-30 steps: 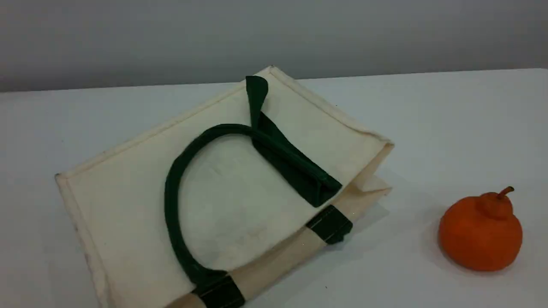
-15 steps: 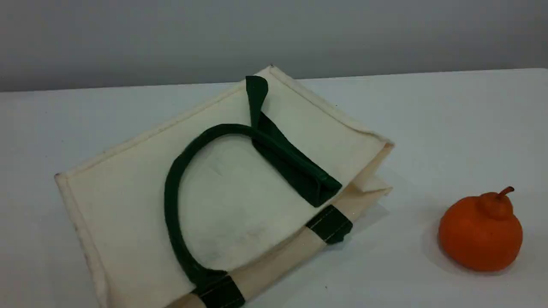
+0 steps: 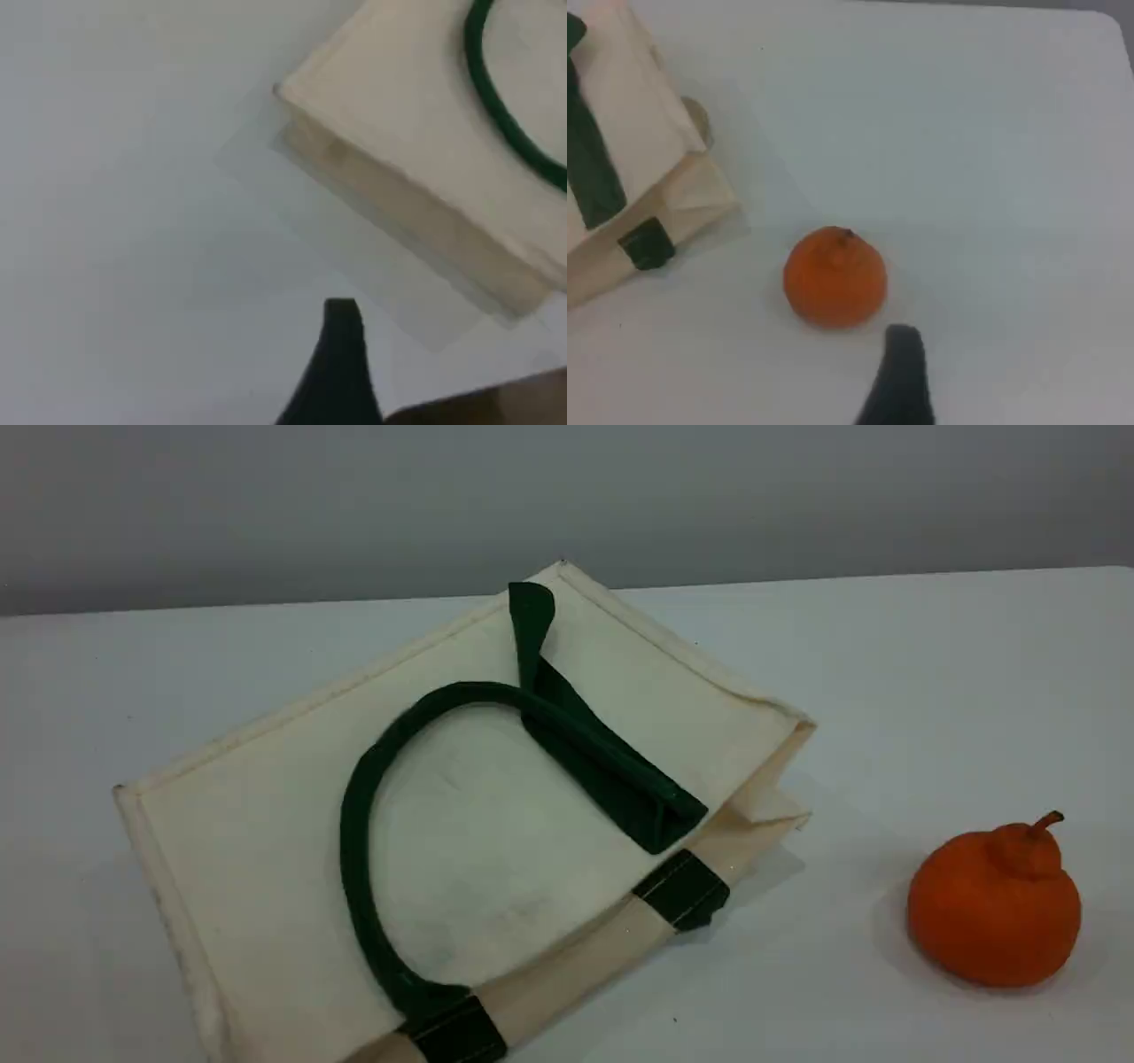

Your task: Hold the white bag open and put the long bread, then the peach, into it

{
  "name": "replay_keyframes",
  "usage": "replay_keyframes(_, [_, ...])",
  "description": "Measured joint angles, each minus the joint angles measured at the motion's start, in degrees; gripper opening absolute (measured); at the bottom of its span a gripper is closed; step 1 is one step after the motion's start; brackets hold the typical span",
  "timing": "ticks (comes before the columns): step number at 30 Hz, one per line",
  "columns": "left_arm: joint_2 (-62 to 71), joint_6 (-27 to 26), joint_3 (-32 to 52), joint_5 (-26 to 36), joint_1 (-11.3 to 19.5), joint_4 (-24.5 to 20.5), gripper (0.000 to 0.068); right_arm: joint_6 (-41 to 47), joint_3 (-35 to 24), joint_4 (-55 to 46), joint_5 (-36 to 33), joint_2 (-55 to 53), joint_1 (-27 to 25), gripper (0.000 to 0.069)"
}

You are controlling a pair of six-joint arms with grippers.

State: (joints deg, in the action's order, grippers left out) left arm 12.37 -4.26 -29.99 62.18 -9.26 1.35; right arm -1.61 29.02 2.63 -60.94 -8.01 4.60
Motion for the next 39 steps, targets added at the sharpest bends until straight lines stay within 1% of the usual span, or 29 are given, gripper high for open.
replay_keyframes(3, [0.00, 0.18, 1.33, -0.07, 0.00, 0.05, 0.0578, 0.00, 0.00, 0.00, 0.00, 0.00, 0.00, 0.0562])
replay_keyframes(34, [0.00, 0.25, 1.10, -0.34, 0.14, 0.12, 0.0578, 0.00, 0.00, 0.45, -0.10, 0.00, -0.09, 0.0562])
replay_keyframes(36, [-0.05, 0.25, 1.10, -0.34, 1.55, 0.25, 0.0578, 0.00, 0.00, 0.69, -0.10, 0.00, -1.46, 0.0562])
replay_keyframes(39, [-1.23, 0.19, 1.10, -0.34, 5.23, 0.30, 0.0578, -0.05, 0.00, 1.22, -0.10, 0.28, -4.64, 0.0562])
